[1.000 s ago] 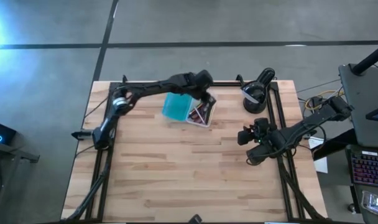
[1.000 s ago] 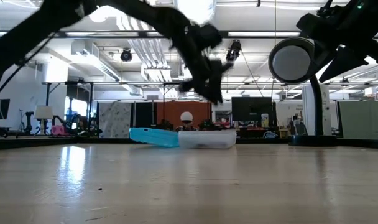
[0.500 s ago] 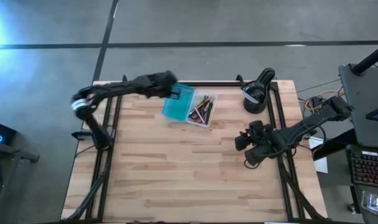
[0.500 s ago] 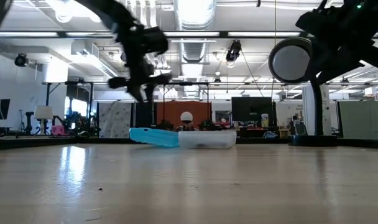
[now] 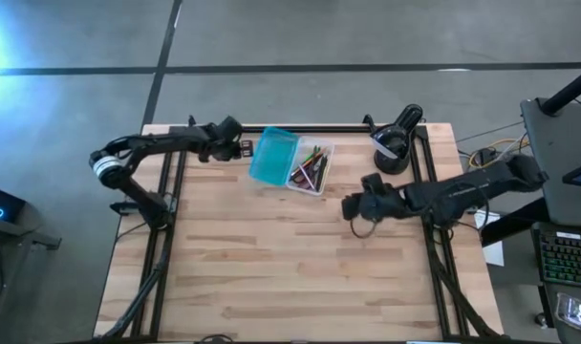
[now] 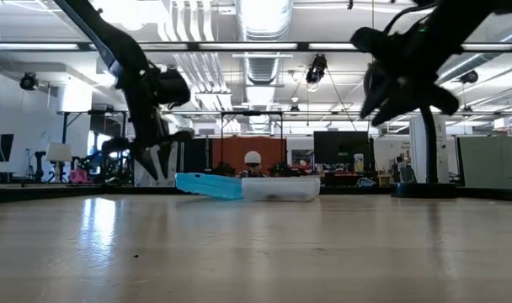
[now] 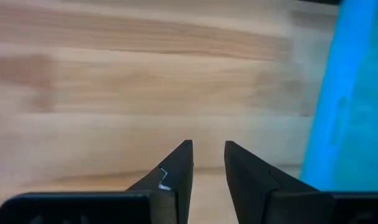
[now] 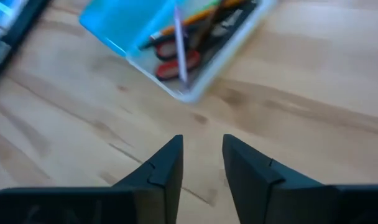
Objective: Pick & place school supplies into a supply box
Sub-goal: Close the blue supply box
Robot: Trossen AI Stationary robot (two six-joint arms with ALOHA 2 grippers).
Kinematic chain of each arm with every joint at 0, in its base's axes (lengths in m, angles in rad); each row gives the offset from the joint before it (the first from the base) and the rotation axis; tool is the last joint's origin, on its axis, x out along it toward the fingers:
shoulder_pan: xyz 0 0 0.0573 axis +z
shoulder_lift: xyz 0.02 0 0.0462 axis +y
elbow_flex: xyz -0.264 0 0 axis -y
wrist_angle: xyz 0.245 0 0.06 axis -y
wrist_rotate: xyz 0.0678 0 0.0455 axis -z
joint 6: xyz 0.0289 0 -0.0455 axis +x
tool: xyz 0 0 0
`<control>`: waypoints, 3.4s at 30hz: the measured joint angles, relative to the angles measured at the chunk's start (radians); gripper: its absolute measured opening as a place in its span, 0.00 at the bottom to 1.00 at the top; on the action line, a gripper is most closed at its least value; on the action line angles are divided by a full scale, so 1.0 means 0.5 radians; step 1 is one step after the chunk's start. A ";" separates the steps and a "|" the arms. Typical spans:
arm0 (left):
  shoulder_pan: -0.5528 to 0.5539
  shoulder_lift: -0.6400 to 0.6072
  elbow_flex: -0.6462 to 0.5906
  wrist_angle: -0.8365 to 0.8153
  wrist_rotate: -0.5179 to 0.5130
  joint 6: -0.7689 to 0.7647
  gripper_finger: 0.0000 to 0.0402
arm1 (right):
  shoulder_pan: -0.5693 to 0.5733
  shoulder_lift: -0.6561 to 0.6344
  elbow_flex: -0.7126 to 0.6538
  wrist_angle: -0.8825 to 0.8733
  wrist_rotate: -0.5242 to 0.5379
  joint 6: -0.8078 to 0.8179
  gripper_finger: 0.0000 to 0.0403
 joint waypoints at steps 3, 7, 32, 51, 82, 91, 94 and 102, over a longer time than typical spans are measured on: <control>0.049 0.077 -0.014 0.114 0.193 0.018 0.19 | -0.182 0.000 -0.050 0.281 -0.169 -0.152 0.22; 0.053 0.201 0.011 0.107 0.218 0.089 0.19 | -0.343 0.059 -0.074 0.453 -0.315 -0.315 0.14; 0.055 0.495 0.222 0.180 0.342 0.369 0.19 | -0.578 0.742 0.097 0.678 -0.506 -0.471 0.07; 0.119 0.483 0.215 0.172 0.437 0.583 0.19 | -0.598 0.944 0.096 1.138 -0.640 -0.568 0.02; 0.130 0.529 0.507 0.060 0.646 0.876 0.19 | -0.623 0.963 0.099 0.854 -0.576 -0.660 0.02; 0.131 0.526 0.547 -0.053 0.573 0.971 0.19 | -0.623 0.951 0.096 0.837 -0.582 -0.690 0.02; 0.132 0.526 0.547 -0.060 0.567 0.985 0.19 | -0.623 0.951 0.096 0.838 -0.582 -0.690 0.02; 0.150 0.523 0.544 -0.156 0.392 1.134 0.19 | -0.624 0.906 0.116 0.819 -0.589 -0.749 0.02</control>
